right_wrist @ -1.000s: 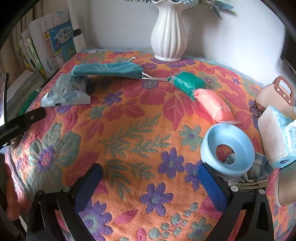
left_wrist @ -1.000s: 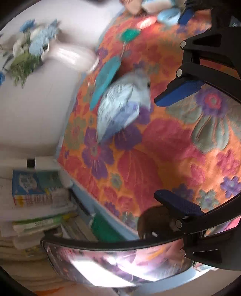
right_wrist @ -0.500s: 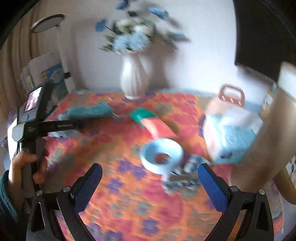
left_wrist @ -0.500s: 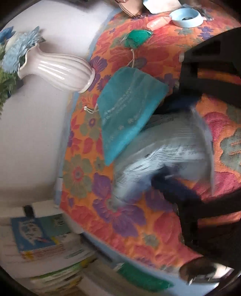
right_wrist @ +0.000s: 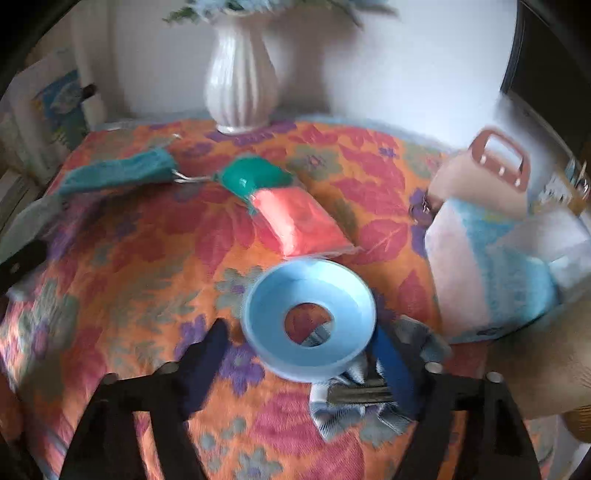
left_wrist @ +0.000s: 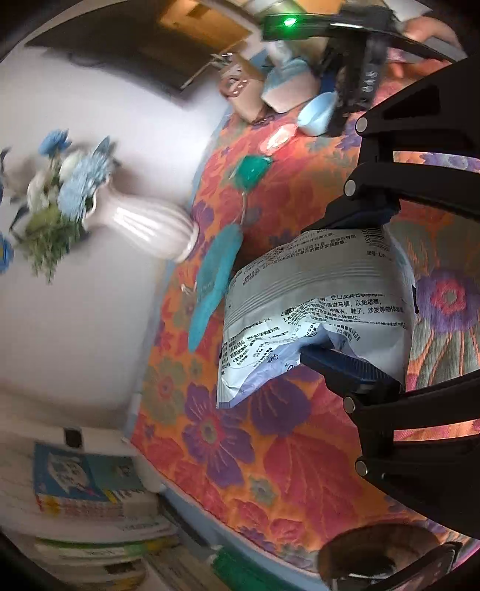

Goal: Organize soft objects
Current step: 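Grasp the white printed snack bag with the left gripper while the right gripper grasps the light blue ring, then carry the snack bag and blue ring to the brown bowl and open both grippers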

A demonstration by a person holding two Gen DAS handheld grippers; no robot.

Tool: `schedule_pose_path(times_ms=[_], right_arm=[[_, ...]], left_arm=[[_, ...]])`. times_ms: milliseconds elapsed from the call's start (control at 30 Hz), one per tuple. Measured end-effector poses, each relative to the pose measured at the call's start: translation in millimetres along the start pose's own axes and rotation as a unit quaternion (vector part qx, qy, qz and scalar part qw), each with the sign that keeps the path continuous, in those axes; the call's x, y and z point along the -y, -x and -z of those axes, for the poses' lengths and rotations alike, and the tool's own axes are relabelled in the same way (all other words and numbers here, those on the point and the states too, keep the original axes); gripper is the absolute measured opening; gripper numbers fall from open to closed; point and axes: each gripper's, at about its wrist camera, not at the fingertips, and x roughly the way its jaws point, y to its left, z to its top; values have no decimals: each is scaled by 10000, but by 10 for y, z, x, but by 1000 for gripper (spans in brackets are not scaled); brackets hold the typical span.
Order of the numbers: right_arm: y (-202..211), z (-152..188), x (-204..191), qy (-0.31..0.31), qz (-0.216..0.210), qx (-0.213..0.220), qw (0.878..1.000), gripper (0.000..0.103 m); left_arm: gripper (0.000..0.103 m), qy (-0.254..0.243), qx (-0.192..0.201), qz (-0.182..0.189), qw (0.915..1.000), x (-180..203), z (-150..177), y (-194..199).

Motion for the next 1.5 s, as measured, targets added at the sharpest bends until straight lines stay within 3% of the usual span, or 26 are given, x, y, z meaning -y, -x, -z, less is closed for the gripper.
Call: schedule_pose_path(times_ms=[100, 300, 567, 600, 633, 767, 967, 1000, 1100, 1200, 1333, 1500], right_arm=[[37, -11, 49, -68, -132, 130, 9998, 66], [600, 114, -204, 400, -842, 977, 9908, 66], [273, 360, -473, 545, -1264, 242, 9902, 68], [290, 341, -471, 570, -1197, 296, 9907, 76], [308, 329, -469, 552, -1164, 344, 9911, 90], [239, 334, -444, 388, -1048, 253, 9934, 93], [279, 345, -604, 664, -562, 307, 9957, 76], [291, 374, -586, 603, -591, 293, 9960, 68], [330, 417, -603, 575, -543, 389, 9961, 66], [396, 487, -522, 401, -756, 401, 9955, 65], [585, 601, -272, 148, -912, 438, 9948, 65], [1009, 767, 237, -206, -747, 731, 9943, 65]], left_arm=[[56, -392, 61, -148, 9991, 158, 31, 11], [56, -690, 173, -226, 9972, 253, 41, 41], [56, -481, 127, -169, 9986, 184, 36, 26], [56, -495, 117, -174, 9986, 191, 37, 23], [56, -518, 117, -176, 9984, 200, 39, 22], [56, -538, 120, -192, 9983, 220, 46, 23], [56, -572, 91, -285, 9979, 222, 38, 1], [56, -607, 89, -318, 9976, 234, 42, -3], [56, -743, 73, -383, 9965, 278, 54, -6], [56, -889, -5, -341, 9955, 346, 58, 3], [56, -908, -128, 308, 9953, 599, 123, 133], [56, -1222, -134, 1050, 9868, 1180, 164, 274]])
